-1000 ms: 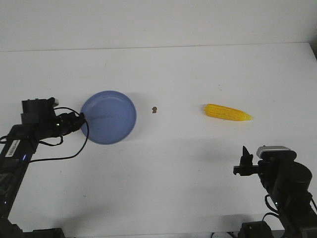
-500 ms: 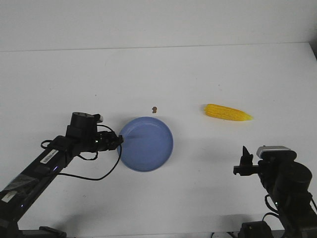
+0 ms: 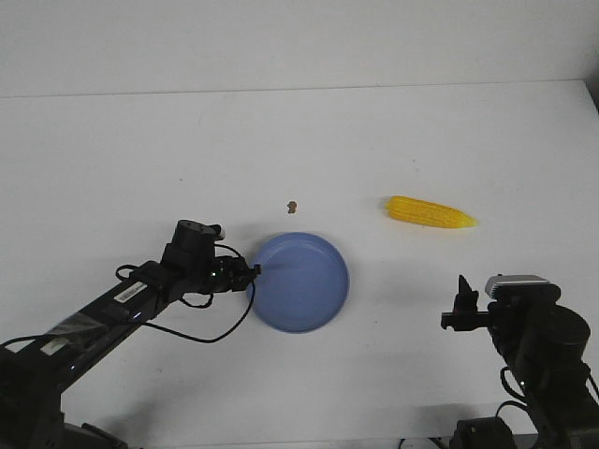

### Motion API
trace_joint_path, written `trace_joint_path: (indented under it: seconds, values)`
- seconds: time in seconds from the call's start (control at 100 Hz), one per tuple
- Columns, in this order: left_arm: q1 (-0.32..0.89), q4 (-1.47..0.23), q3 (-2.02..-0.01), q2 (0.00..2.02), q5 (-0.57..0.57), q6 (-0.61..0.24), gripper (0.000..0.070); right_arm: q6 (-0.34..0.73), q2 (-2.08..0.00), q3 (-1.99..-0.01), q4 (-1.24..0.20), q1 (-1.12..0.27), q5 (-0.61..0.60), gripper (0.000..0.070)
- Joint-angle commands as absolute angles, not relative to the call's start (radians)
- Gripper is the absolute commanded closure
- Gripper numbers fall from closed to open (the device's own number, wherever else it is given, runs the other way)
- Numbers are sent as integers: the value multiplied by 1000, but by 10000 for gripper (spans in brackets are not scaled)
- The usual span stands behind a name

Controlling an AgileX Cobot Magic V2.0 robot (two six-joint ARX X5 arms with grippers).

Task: Place corn on plate with both arms
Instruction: 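Push the blue plate with the left gripper toward the table center, then pull the left gripper back away from the plate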

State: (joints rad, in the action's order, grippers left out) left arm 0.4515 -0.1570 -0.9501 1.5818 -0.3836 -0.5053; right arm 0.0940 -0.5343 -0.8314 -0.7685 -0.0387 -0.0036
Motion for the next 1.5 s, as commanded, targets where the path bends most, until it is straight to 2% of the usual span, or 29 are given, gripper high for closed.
trace_joint_path:
  seconds: [0.0,0.49,0.52,0.64,0.78,0.87,0.99,1.12,1.19,1.34,1.49]
  values:
    - [461,-149,-959,1613,-381,-517,693,102,-538,-849,-756,-40,-3,266]
    - [466,-139,-959,1655,-381,-511,675,102,-538,-849,-757,-40,-3,265]
    - [466,-139,-959,1655,-381,-509,658,102,-538,-849,-757,-40,-3,266]
    - [466,-141,-959,1655,-381,-509,494,102,-538,-849,-757,-40,-3,265]
    - [466,-145,-959,1655,-382,-509,270,102,-538,-849,-757,-40,-3,265]
    - [466,-152,-959,1655,-382,-505,186,102,-538,-849,-757,-40,-3,265]
    - [463,-158,-959,1654,-382,-489,175,102,-538,-849,-757,-40,-3,266]
    - [448,-162,-959,1645,-382,-482,111,102,-538,-849,-757,-40,-3,266]
    - [434,-166,-959,1631,-384,-471,110,102,-538,-849,-757,-40,-3,266]
    - [385,-199,-959,1561,-385,-414,110,102,-538,-849,-757,-40,-3,265]
    - [315,-248,-959,1453,-385,-318,98,102,-538,-849,-757,-40,-3,265]
